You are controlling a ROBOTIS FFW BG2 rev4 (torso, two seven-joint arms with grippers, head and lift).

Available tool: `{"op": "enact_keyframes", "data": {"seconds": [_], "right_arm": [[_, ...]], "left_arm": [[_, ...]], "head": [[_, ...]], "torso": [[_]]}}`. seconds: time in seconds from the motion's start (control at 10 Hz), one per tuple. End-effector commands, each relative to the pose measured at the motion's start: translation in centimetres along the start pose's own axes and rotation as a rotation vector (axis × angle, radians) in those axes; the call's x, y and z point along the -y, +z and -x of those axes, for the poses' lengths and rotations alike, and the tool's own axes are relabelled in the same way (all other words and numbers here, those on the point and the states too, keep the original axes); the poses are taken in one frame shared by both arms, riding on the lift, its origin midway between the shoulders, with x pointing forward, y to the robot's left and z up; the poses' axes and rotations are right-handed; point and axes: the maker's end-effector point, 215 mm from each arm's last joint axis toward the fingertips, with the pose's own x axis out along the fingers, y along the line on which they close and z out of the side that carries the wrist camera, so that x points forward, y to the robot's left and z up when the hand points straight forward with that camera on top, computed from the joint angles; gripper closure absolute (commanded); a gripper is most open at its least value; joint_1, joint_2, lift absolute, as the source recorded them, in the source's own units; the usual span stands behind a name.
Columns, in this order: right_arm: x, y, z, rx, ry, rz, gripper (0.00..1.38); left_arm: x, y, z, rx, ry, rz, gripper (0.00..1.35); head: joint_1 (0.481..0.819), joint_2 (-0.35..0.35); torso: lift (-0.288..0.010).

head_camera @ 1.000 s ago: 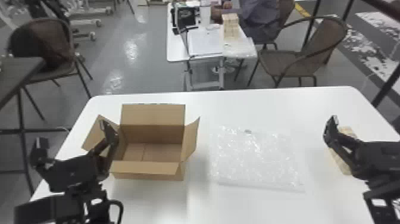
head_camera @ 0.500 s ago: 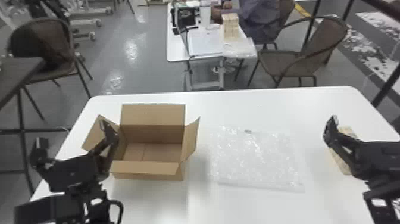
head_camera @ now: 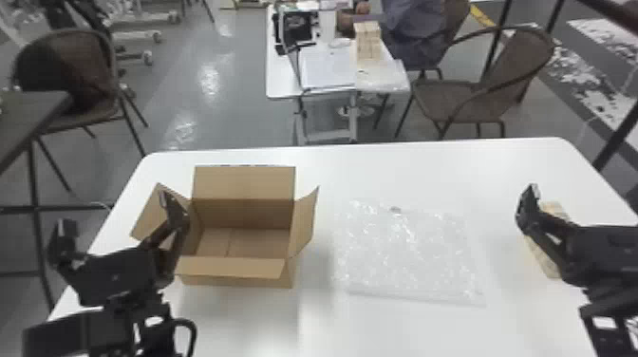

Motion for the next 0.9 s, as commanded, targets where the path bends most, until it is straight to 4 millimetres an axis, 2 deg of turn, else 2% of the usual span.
{"op": "enact_keyframes", "data": {"seconds": [0.0,0.8], "right_arm": [[0.0,0.0,0.0,0.0,0.0,0.0,0.0],[0.0,0.0,0.0,0.0,0.0,0.0,0.0]], "left_arm": [[0.0,0.0,0.0,0.0,0.0,0.0,0.0],[0.0,0.0,0.0,0.0,0.0,0.0,0.0]], "head": [[0.678,0.086],[0.678,0.086]], "torso": [[-0.1],[-0.1]]}}
